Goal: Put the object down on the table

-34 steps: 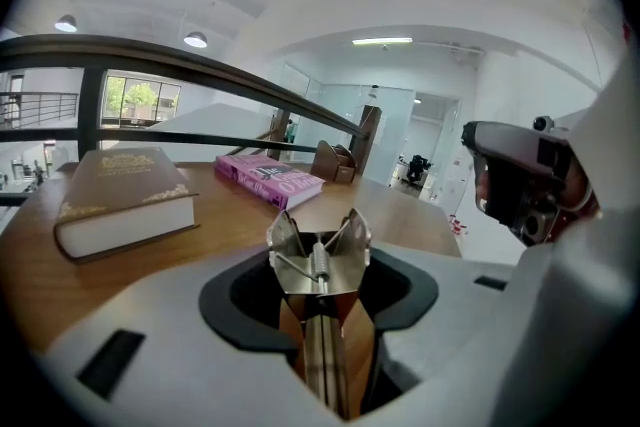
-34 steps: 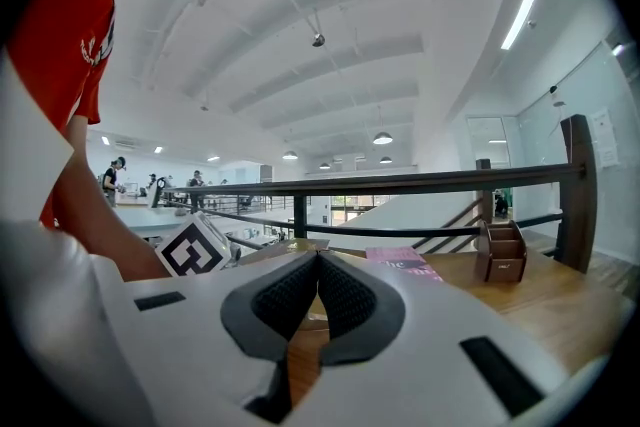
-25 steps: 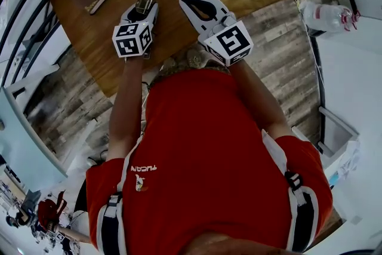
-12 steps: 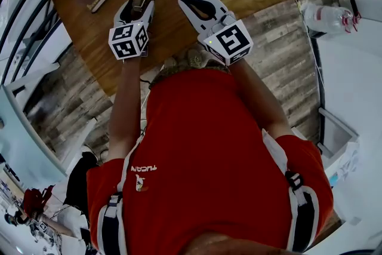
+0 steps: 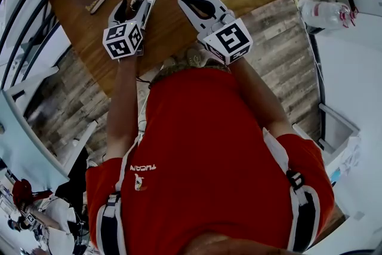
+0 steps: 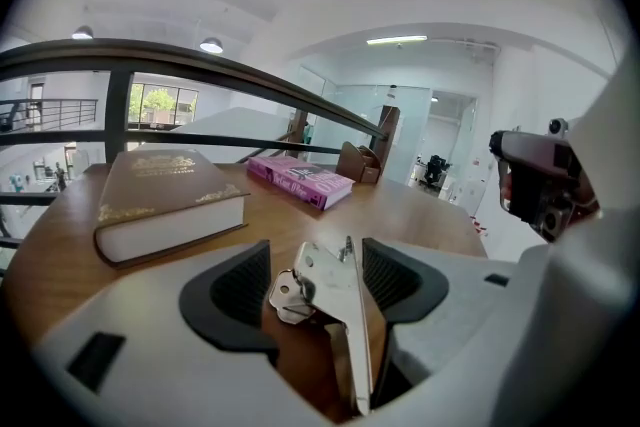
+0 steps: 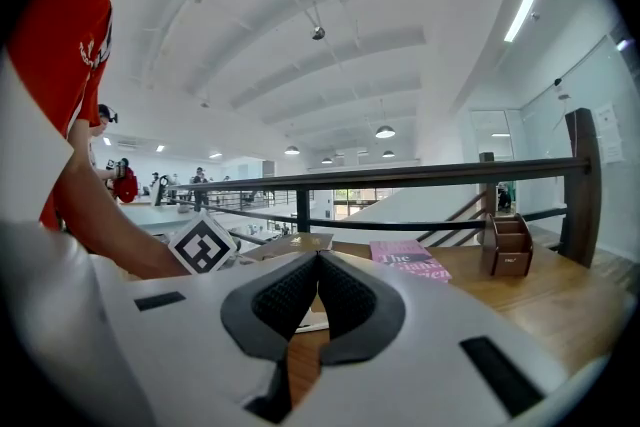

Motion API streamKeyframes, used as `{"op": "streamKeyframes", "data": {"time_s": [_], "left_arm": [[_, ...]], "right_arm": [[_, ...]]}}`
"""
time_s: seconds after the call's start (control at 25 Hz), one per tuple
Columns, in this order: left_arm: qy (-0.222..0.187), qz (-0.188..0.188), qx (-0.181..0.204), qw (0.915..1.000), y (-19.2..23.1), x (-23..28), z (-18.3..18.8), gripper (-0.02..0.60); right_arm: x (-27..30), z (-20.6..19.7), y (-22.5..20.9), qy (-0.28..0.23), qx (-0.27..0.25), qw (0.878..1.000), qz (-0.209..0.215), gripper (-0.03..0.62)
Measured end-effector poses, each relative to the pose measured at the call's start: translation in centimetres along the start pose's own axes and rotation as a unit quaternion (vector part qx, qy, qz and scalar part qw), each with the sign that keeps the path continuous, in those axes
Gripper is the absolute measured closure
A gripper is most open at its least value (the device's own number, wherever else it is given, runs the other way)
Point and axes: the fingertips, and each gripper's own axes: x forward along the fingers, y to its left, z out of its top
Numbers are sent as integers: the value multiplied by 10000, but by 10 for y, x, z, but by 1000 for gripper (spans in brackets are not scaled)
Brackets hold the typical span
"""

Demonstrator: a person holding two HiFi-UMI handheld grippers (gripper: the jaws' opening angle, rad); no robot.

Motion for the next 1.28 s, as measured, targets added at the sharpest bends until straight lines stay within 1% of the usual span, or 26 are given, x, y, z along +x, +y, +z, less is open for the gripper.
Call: {"op": "streamKeyframes", "data": {"time_s": [0.12,0.2,0.36,0.48,0.72,0.8,0.88,1.0,1.08,1.28], "left_arm": [[-208,-50,-19,9998,-3,-10,10,301],[-432,-106,-23,9990,-10,-21,22,301],[-958,-342,9,9948,-33,-49,53,301],[-1226,-454,94,9914,-46,-67,72,310],[-1821,-560,207,9815,-66,-101,106,414],[-2002,-591,237,9777,-74,-112,114,466],[-2192,-643,228,9733,-82,-123,122,515],[-2384,-691,223,9684,-92,-135,132,561],[-2461,-731,235,9662,-97,-139,137,571],[-2636,-867,293,9603,-112,-149,150,572]], "right_arm": [[1,3,1,-34,15,10000,-12,569],[0,6,1,-91,45,9999,-20,569],[-3,14,1,-235,198,9995,-18,569],[-4,22,1,-371,331,9988,20,569],[-12,47,5,-756,582,9954,99,569],[-19,57,8,-890,631,9939,135,569],[-26,68,11,-1024,631,9926,166,569],[-34,80,17,-1193,567,9909,241,569],[-37,85,22,-1273,488,9902,310,569],[-43,94,30,-1388,309,9891,389,569]]}}
